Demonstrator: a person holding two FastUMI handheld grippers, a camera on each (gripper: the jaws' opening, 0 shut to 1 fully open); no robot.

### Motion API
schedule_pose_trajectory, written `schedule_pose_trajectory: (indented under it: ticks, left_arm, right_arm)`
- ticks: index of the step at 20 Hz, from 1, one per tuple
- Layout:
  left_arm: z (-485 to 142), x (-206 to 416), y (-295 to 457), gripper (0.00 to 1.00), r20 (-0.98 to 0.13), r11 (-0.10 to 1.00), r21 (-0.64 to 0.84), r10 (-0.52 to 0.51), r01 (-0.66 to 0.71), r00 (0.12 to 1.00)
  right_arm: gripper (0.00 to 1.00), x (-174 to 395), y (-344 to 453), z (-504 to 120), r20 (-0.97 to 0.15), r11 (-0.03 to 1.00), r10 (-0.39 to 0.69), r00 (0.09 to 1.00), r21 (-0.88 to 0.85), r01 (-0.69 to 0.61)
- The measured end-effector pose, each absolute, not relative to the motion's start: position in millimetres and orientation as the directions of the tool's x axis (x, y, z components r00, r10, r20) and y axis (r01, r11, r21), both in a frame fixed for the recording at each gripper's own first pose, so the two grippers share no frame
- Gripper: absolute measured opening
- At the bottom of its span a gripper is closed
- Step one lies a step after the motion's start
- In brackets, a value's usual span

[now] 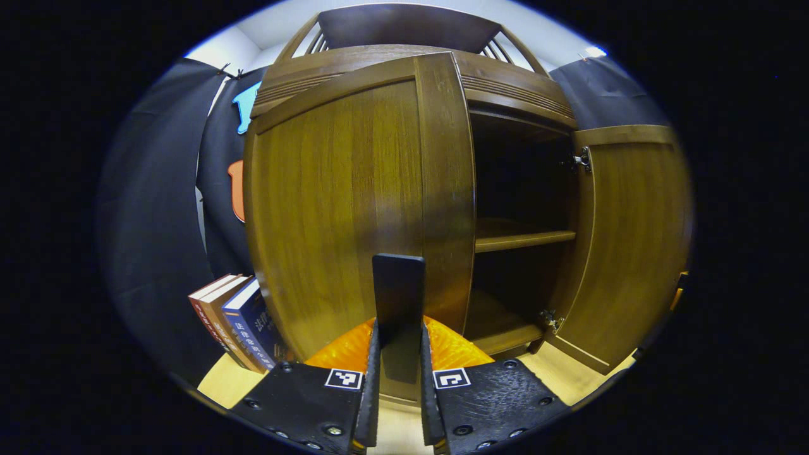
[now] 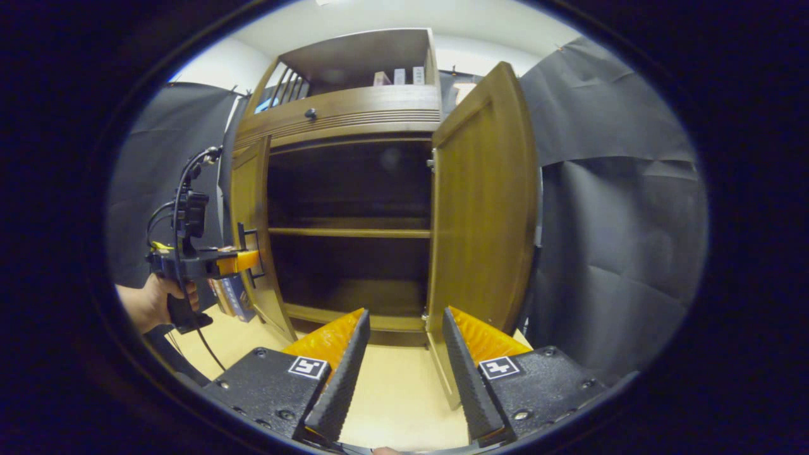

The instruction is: Open the right door of the double-door shoe cabinet with the right hand, and open the left door with the left hand.

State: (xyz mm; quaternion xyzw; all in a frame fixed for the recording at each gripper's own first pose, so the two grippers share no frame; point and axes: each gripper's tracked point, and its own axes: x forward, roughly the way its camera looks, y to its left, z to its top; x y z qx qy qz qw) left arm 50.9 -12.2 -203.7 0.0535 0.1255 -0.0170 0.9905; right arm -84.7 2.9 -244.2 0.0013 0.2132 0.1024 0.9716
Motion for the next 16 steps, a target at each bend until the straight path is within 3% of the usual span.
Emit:
schedule_pose_trajectory:
  ticks: [7,16]
  left_arm:
    - [-198,9,21,0.26,-0.246,0.993,0.111,0.06,-0.033,0.967]
    - [-190,-42,98,0.25,-0.25,0.969,0.121,0.239,-0.215,0.938]
  right_arm:
    - [0.75,-73,32,-244,-0.4,0.956,0.282,0.872,0.045,-0.289]
    - [0.77,-62,58,-240,-0.391,0.939,0.332,0.858,0.054,-0.339]
